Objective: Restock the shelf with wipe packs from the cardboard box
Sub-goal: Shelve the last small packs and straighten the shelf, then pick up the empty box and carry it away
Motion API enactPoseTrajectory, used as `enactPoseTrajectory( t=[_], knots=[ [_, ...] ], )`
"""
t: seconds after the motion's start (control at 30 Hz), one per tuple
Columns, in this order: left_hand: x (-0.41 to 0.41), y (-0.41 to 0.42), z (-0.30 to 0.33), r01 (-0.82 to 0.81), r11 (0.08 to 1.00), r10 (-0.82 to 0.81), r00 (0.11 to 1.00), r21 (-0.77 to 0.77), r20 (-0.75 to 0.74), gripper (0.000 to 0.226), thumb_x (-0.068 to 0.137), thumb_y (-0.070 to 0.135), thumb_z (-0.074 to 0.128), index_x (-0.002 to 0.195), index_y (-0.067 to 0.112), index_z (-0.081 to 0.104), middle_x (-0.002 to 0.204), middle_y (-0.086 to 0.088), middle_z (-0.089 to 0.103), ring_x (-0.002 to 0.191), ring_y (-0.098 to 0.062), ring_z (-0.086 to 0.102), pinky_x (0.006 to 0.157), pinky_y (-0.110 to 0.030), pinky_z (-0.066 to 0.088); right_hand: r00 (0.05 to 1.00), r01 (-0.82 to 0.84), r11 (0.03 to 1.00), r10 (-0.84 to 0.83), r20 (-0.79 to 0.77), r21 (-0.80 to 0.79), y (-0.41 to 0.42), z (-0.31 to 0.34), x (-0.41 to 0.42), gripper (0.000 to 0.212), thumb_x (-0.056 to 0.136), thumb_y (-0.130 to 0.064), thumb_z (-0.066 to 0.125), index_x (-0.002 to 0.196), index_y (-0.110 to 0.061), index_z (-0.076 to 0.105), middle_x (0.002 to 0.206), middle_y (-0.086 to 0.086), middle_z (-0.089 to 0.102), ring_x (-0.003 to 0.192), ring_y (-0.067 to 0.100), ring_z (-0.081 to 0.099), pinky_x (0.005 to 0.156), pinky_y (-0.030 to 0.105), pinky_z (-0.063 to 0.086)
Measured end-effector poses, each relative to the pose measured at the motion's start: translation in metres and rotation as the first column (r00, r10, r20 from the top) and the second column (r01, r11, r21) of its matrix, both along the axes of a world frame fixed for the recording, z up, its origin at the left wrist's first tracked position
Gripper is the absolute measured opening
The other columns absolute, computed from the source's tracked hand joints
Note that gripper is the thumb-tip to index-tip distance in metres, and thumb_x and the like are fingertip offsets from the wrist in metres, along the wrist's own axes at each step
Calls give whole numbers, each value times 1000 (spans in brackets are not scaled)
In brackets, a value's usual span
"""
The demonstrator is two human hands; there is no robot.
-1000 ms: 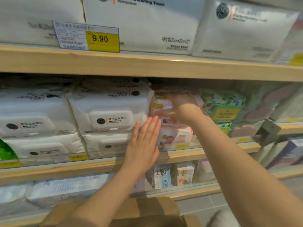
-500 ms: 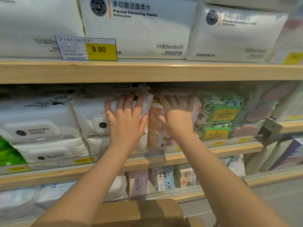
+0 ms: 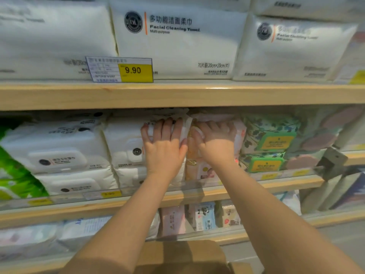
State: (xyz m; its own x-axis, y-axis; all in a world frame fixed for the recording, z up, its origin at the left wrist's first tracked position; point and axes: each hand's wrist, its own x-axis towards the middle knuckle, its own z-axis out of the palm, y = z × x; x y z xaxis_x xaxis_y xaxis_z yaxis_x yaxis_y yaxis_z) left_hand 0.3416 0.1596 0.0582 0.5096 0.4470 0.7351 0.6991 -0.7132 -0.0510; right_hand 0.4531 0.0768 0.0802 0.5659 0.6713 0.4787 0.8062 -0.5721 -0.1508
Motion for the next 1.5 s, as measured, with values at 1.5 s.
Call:
enactPoseTrajectory(
  t=[1.5],
  knots=[
    [-368,-69,-244,-265,238,139,961,-934,-238,72,99,23,34,138,53,-19,151,-19,15,100,-36,59,90,-46,49,605,-17,949,-242,-758,-316,-245,-250,-140,78,92,-15,51,147,-43,2,155,9,19,135,35,35,104,52,39]
  ],
)
